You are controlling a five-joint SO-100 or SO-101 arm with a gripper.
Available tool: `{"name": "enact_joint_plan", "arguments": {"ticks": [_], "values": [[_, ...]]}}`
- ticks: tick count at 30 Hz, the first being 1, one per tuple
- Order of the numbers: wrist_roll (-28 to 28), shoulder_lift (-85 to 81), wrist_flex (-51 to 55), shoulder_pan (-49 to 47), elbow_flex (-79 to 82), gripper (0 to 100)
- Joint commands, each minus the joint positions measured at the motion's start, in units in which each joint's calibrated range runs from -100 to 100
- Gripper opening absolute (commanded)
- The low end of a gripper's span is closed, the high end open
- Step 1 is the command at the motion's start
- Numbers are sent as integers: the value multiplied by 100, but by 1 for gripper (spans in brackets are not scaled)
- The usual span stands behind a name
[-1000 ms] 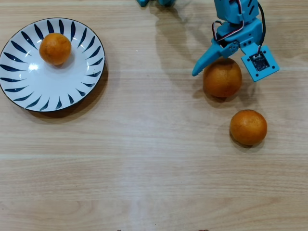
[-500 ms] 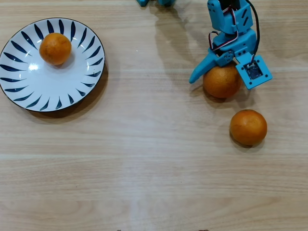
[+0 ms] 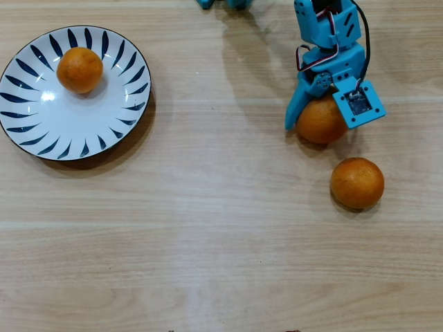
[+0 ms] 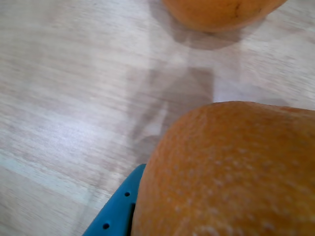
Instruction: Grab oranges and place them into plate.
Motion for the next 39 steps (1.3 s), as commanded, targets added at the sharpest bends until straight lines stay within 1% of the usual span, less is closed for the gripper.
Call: {"name": "enact_joint_plan", "arguments": {"ticks": [1,5,8,14,18,24,25,29,30,35,36,37,39], "values": [[-8,-22,-60,2,-2,36],[12,-64,-52,2,-2,36],[65,-394,-35,10,-2,36],[682,-1264,533,405,-110,36],[1372,-1873,851,873,-138,36],[2516,-2693,808,1631,-147,36],[2840,-2980,799,1865,-147,36],[3436,-3521,816,2244,-174,36],[3677,-3724,868,2421,-328,36],[4189,-4138,1573,2930,-762,36],[4231,-4214,1805,3067,-853,36],[4262,-4383,2235,3405,-971,36],[4262,-4603,2561,3817,-1025,36]]}}
